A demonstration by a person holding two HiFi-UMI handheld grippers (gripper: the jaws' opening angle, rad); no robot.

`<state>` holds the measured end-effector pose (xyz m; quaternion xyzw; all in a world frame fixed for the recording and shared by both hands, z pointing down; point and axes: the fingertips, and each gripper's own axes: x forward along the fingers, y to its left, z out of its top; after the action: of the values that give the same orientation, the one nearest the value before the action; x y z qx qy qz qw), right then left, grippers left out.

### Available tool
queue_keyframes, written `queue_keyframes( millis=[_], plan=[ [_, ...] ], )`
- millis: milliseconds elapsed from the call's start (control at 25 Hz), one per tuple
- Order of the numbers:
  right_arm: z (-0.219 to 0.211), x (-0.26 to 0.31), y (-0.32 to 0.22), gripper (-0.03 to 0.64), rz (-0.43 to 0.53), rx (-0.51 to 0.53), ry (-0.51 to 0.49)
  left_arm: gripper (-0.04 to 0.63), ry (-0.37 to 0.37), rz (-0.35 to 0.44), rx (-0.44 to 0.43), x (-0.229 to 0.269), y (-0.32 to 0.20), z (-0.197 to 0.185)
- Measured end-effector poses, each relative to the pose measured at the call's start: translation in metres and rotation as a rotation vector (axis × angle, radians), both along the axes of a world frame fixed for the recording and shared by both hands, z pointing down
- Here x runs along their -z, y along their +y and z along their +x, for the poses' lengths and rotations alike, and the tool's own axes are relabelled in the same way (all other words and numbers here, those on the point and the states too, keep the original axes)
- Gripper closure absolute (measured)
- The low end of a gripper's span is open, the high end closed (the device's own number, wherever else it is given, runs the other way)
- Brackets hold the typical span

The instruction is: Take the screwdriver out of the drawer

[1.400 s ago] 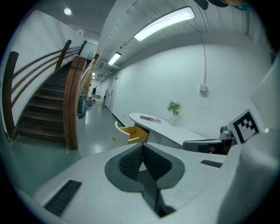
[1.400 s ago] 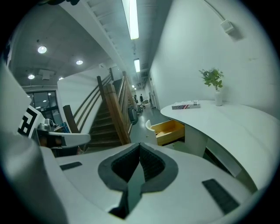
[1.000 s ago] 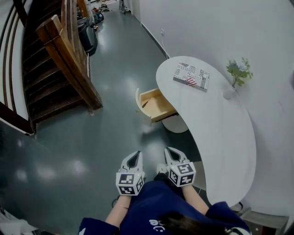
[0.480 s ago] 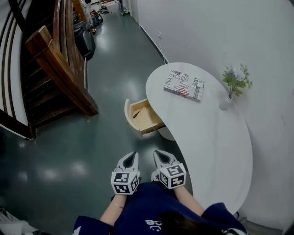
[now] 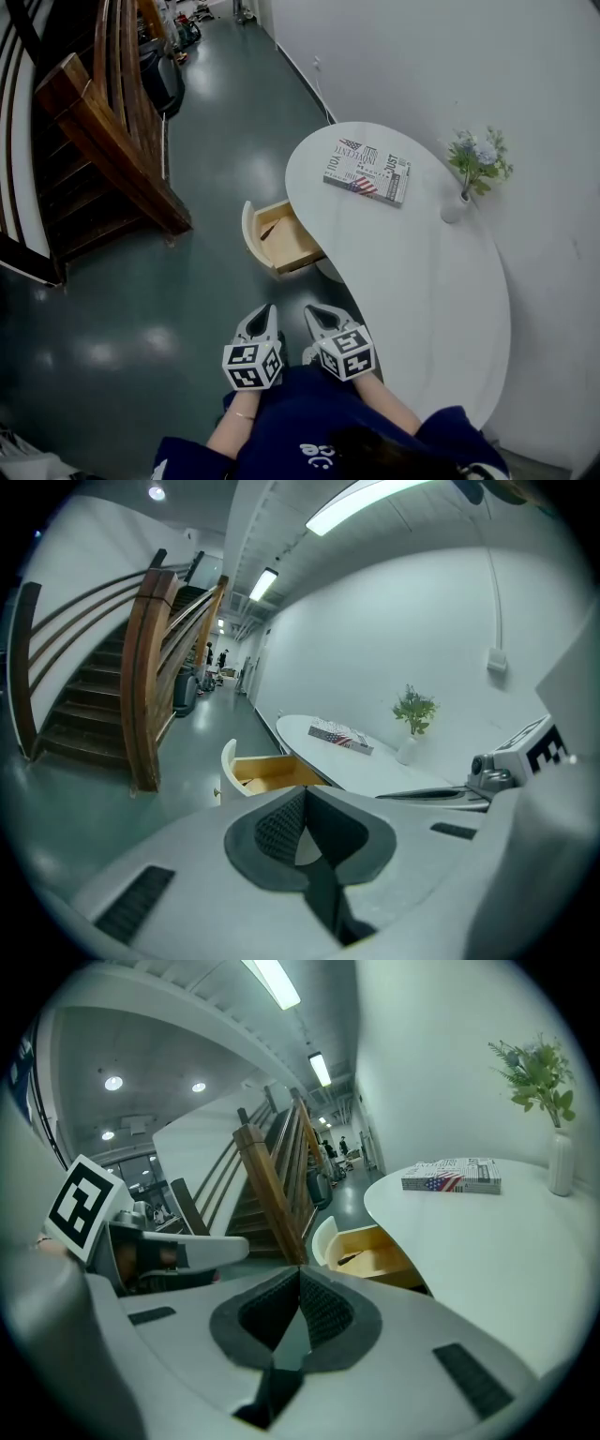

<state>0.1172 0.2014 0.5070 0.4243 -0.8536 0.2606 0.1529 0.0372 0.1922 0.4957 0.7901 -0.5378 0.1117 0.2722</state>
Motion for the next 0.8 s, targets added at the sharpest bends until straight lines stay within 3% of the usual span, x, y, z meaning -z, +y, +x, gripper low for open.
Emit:
queue_keyframes(
  millis=[360,800],
  plan=[
    [0.01,-0.009,-0.058,0.609,-0.02,-0.089,0.058,0.591,-0.004,0.013,-0.084,-0.005,-0.066,-0.001],
    [-0.026,-0.023,-0.145,0.609,-0.087,-0.161,0.085,0.591,-0.024,-0.022,-0.133,-0.019,-0.163,-0.055]
  ],
)
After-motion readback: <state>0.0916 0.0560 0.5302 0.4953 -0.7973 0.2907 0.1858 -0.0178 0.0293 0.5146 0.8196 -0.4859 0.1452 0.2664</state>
